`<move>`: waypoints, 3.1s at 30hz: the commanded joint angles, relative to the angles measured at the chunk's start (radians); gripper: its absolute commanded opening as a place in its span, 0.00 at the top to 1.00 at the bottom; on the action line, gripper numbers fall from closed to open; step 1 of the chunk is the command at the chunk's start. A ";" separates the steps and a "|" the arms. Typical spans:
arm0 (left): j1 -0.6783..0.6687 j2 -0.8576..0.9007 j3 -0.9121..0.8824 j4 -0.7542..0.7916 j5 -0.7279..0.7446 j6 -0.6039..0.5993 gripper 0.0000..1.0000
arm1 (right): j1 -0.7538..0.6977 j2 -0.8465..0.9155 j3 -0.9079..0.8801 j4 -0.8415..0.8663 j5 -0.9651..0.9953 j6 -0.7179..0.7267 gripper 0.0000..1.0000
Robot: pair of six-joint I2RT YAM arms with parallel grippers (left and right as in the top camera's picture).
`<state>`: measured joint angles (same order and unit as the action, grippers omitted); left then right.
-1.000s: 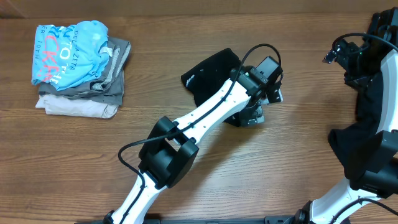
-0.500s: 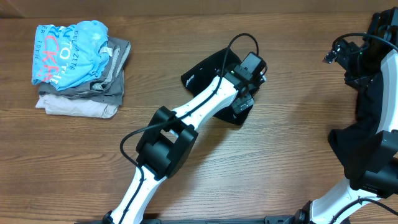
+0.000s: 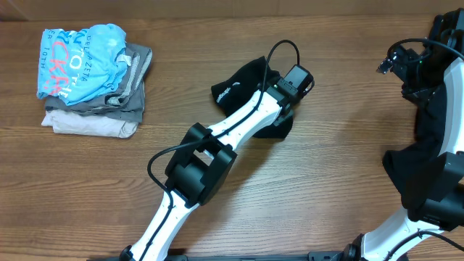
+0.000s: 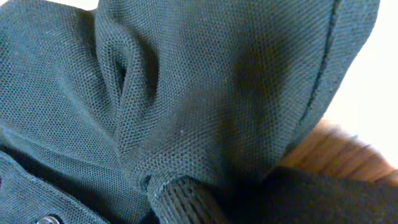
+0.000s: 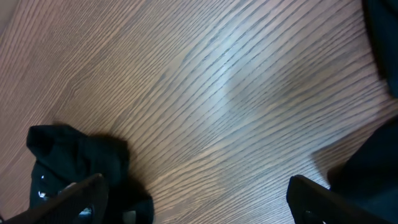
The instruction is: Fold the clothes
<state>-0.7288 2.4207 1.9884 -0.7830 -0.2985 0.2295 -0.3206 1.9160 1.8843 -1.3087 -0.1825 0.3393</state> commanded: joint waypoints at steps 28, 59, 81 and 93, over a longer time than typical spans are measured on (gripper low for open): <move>0.523 -0.084 0.892 -0.610 -0.388 0.138 0.96 | 0.000 0.000 -0.015 0.003 0.005 -0.025 0.04; 1.148 -0.083 0.665 -0.350 0.471 0.619 0.96 | 0.001 0.000 -0.015 -0.035 -0.002 0.006 0.04; 0.913 -0.084 0.796 -0.540 0.887 0.126 0.00 | 0.028 -0.020 0.005 -0.045 -0.032 -0.063 0.10; 0.867 -0.084 0.806 -0.554 0.945 -0.017 0.00 | 0.279 -0.280 0.211 -0.230 0.182 -0.164 0.00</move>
<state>0.1429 2.3745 2.7804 -1.3365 0.6216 0.2405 -0.0841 1.7260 2.0621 -1.5219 -0.0509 0.1883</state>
